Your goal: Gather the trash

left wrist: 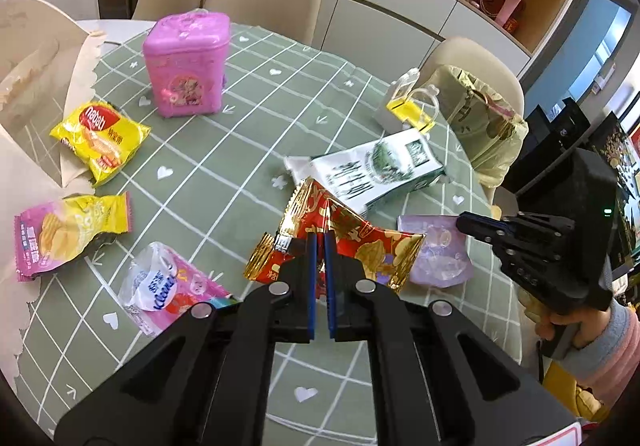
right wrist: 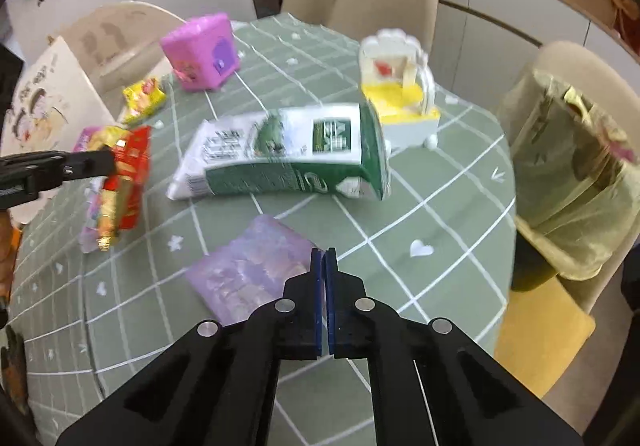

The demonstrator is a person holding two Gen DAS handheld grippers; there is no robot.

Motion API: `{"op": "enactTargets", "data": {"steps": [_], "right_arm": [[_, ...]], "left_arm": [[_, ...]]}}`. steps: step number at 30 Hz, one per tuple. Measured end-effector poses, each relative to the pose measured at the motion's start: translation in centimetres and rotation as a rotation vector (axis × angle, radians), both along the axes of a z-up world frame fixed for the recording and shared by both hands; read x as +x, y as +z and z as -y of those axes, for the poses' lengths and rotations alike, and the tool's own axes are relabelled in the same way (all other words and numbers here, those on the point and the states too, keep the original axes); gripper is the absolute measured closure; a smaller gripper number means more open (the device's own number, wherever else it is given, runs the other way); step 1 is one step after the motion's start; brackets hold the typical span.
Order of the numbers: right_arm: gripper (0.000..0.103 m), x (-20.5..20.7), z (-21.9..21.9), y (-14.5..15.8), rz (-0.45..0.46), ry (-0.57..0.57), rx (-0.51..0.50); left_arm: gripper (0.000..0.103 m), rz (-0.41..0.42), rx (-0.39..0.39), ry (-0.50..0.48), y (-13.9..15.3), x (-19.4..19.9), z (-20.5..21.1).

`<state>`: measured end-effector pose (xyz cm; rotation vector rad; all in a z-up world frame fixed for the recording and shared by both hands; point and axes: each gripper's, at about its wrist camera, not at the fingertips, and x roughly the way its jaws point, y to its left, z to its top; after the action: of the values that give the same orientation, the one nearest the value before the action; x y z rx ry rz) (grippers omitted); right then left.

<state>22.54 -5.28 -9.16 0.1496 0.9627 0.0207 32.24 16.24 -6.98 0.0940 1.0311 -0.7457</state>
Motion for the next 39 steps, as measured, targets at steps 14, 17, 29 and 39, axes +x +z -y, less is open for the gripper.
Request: {"op": "enactTargets", "data": {"steps": [14, 17, 29, 39], "right_arm": [[0.099, 0.3, 10.6, 9.7, 0.214, 0.012, -0.004], [0.099, 0.8, 13.8, 11.7, 0.261, 0.020, -0.023], [0.099, 1.2, 29.4, 15.6, 0.334, -0.092, -0.127], [0.099, 2.7, 35.9, 11.5, 0.263, -0.127, -0.131]], "left_arm": [[0.099, 0.158, -0.007, -0.002, 7.4, -0.4, 10.8], [0.099, 0.187, -0.013, 0.006, 9.4, -0.3, 14.2], [0.099, 0.171, -0.118, -0.088, 12.3, 1.1, 30.8], [0.099, 0.073, -0.098, -0.106, 8.2, 2.6, 39.0]]}}
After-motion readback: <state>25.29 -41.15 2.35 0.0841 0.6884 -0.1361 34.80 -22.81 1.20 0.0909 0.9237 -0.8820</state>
